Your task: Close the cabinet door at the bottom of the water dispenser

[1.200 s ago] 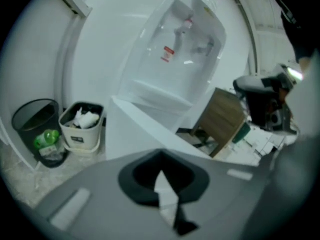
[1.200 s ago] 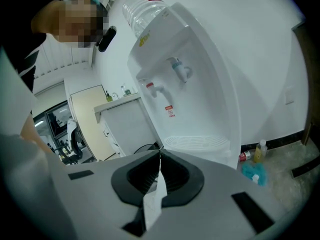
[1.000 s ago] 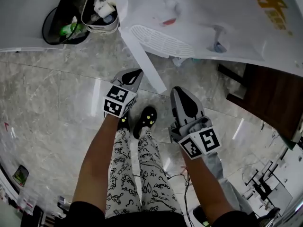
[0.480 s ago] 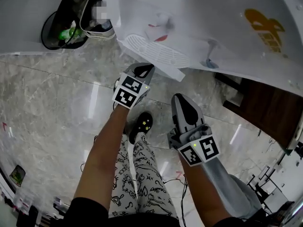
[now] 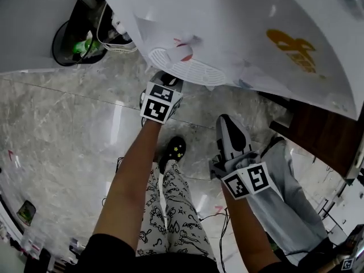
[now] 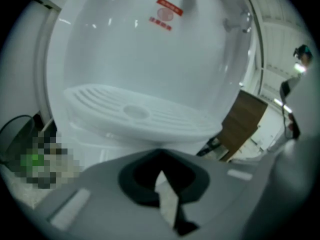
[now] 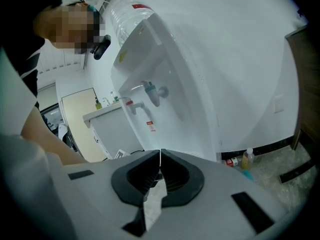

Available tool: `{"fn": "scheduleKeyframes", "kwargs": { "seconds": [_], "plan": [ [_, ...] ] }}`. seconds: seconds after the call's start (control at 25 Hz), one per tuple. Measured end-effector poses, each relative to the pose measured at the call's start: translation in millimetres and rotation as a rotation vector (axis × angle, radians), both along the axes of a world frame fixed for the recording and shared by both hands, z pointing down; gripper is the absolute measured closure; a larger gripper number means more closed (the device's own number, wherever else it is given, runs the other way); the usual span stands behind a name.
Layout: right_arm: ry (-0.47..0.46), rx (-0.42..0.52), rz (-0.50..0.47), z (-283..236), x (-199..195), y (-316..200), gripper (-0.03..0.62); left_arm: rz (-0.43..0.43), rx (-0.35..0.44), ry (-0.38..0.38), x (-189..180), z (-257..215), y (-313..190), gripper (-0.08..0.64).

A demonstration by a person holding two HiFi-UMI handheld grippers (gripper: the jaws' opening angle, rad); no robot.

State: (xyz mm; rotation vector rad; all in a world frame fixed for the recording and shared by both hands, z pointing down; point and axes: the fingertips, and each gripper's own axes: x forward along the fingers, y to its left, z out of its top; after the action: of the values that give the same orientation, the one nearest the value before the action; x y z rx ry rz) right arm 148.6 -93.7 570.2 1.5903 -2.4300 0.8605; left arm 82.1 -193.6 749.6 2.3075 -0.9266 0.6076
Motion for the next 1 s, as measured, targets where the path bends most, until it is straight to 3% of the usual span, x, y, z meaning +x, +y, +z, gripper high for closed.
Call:
{"fn": "scheduleKeyframes", "kwargs": {
  "seconds": [0.12, 0.32, 0.44, 0.76, 1.0],
  "plan": [
    [-0.008, 0.010, -0.010, -7.7, -6.2, -4.4, 0.575, 0.002, 0.024, 0.019, -6.3, -11.8, 7.4, 0.560],
    [-0.016, 0.028, -0.035, -27.1, -22.7, -7.0, 0.575, 0.105, 0.071, 0.090, -10.8, -50.5, 50.9, 0.560],
    [-0.028, 0.039, -0.055, -40.8, -36.8, -2.8, 0.575, 0.124, 0.096, 0.137, -22.3, -82.6, 80.8, 0.560],
    [-0.062, 0.046, -0.086, -99.7, -70.5, 46.4, 0.575, 0.040, 0.146, 0.219, -49.2, -197.2, 144.9, 0.560],
    [-0.084, 0.076, -0.118, -167.2, -81.3, 75.3, 0.575, 0.120, 0.229, 0.218, -59.4, -305.1, 173.5, 0.560]
  ]
}}
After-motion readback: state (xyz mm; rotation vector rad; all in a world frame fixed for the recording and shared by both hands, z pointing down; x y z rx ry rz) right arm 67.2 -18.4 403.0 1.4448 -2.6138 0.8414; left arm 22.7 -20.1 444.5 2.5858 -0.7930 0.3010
